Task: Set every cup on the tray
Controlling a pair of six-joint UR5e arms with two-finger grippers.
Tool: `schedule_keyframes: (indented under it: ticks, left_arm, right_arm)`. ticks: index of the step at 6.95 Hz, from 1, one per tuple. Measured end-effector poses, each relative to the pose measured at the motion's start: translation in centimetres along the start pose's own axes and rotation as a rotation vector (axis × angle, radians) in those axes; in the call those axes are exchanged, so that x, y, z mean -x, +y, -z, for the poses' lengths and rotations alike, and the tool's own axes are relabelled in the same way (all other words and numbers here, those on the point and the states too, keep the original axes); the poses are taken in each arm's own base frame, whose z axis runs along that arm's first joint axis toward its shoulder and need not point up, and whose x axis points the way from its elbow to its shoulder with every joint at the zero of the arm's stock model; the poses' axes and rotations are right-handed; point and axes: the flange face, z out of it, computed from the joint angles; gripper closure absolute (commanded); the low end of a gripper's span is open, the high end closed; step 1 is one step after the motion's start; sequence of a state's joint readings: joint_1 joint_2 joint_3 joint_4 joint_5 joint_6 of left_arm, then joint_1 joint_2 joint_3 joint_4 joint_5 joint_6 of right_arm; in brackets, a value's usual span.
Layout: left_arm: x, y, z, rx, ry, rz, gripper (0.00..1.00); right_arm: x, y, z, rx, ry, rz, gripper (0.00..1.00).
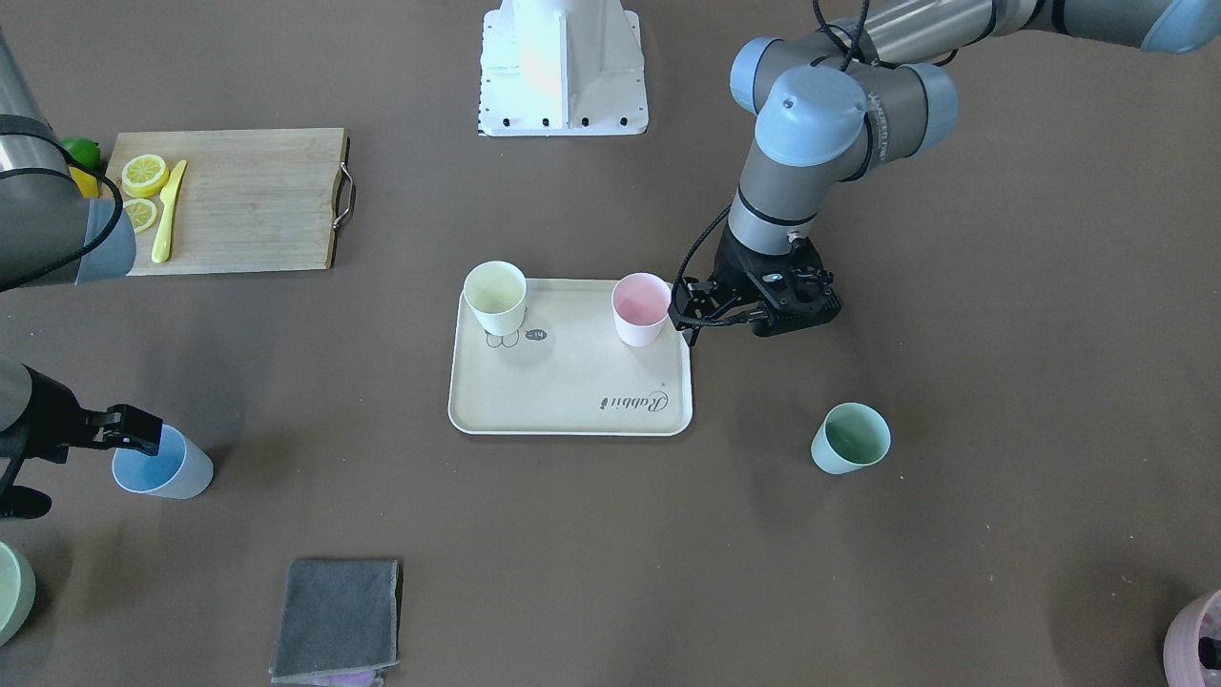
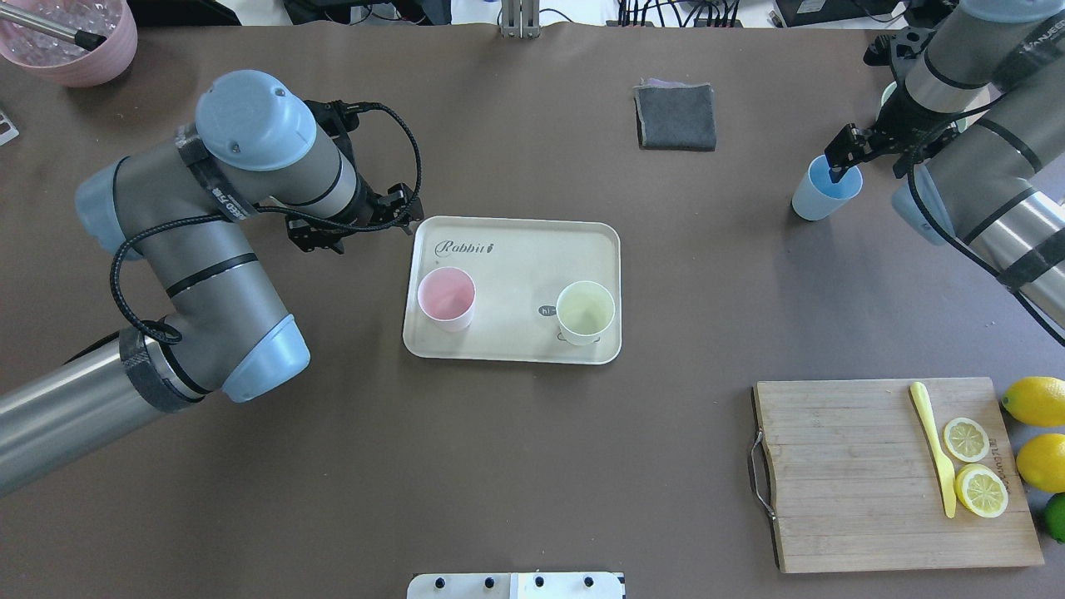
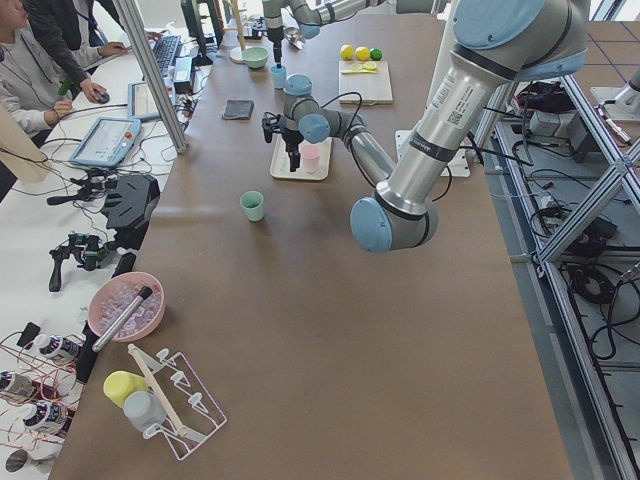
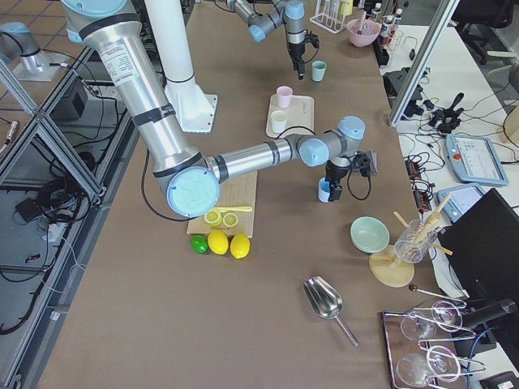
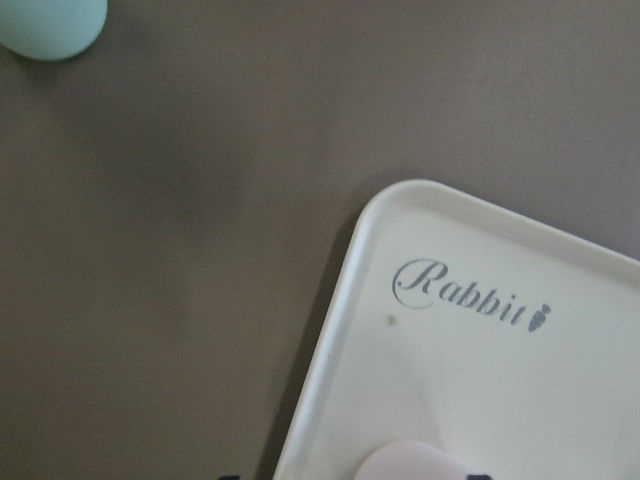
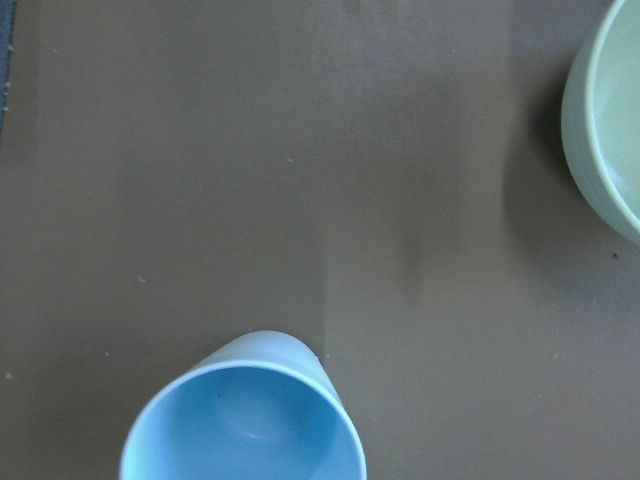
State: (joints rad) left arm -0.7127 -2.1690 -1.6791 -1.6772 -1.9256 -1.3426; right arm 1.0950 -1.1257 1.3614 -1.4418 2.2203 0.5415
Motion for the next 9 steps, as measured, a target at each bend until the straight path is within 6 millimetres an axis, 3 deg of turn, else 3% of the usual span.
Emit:
schedule_keyframes:
  ticks: [1,2,4,5,7,9]
  left_arm:
    - [0.4,-0.9,0.5,-0.011,-0.002,-0.001,0.02]
    - [1.4,-2.4,1.4,-0.017,-0.001,0.001,0.02]
    - [6.7,-6.7,4.2,-0.018,-0.017,-0.064,0.02]
    - [9.6,-8.5,4.7,-0.018,-0.037,-0.114,0.02]
    - [14.0,-10.6,4.3,-0.017,-0.079,-0.186,0.02]
    - [16.8,-12.9,1.1,-0.008,-0.107,-0.206,0.03]
  right_arm:
    - [-0.6,-0.1,-0.8,0.007,0.003,-0.012,0.51]
    - [-0.8,-0.1,-1.5,0.015,0.007,-0.024,1.0]
    - [0.5,-0.1,-1.9,0.022,0.003,-0.056,1.0]
    - [2.4,-0.4,-1.4,0.017,-0.013,-0.076,1.0]
    - [10.4,0.1,1.0,-0.003,-0.079,-0.138,1.0]
    - [20.9,1.9,3.4,0.0,-0.155,-0.209,1.0]
